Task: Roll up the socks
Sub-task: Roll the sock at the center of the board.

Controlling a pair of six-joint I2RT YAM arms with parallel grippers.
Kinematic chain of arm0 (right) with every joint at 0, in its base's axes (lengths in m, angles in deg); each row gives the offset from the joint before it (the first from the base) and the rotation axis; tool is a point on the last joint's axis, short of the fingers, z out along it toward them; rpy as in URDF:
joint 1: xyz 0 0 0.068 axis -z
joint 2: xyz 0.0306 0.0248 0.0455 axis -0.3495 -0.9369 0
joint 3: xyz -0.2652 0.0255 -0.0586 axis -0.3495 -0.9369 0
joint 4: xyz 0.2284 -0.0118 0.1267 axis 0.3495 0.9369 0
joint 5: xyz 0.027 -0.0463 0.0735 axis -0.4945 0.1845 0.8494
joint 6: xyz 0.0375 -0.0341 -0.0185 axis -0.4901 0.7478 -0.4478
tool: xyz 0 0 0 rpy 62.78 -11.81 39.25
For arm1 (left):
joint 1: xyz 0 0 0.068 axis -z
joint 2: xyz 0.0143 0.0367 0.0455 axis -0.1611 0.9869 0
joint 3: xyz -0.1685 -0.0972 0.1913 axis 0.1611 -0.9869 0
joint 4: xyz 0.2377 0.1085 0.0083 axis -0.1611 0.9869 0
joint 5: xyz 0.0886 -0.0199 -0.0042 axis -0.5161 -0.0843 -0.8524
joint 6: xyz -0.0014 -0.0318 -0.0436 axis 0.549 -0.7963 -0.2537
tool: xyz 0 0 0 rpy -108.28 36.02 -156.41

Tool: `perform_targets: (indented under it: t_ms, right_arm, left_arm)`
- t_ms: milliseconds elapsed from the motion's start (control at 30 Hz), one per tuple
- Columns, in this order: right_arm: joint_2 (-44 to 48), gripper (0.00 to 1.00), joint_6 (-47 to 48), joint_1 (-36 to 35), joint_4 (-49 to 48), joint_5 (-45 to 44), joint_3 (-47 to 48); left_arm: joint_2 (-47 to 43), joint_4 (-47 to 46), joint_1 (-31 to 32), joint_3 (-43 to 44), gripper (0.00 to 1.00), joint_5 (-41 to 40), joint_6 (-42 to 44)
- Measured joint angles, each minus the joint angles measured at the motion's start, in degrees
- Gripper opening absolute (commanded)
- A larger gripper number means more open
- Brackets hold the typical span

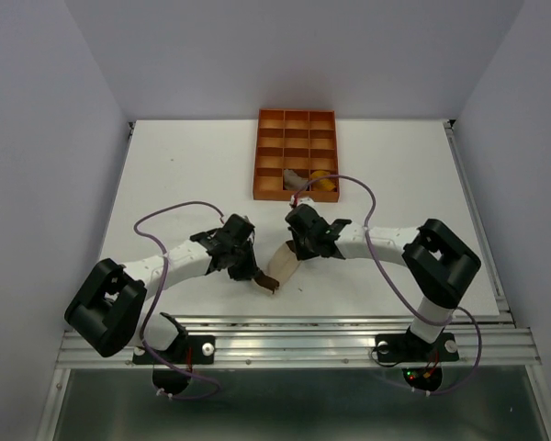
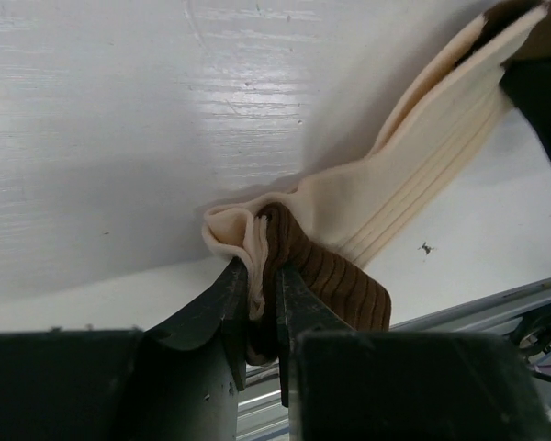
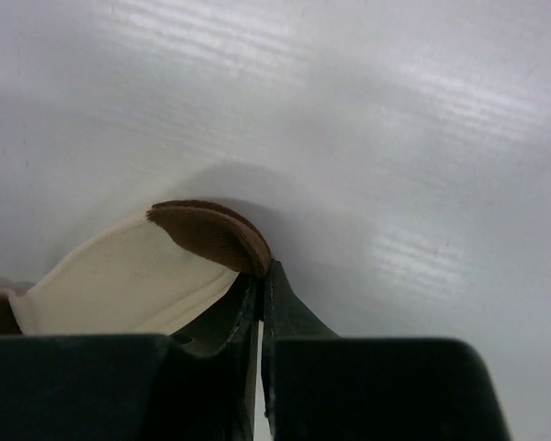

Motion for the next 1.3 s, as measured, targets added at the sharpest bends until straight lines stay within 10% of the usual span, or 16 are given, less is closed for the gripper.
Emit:
perform_targets:
  t_ms: [500, 800, 1300]
  right_arm:
    - [-7.2, 0.03, 21.1, 4.0, -3.7, 11.4, 8.4]
    - [-6.8, 0.35, 22.3, 4.1, -4.0, 10.9, 8.1]
    - [13.3, 0.48, 23.6, 0.6, -5.9, 18.9, -1.5]
  left_arm:
    - [8.5, 2.3, 0.0, 7.5, 0.0, -2.0, -2.1]
    - [10.5, 4.8, -0.1, 9.5, 0.0, -2.1, -4.2]
    - [10.1, 6.9, 0.0, 9.3, 0.0, -4.7, -12.9]
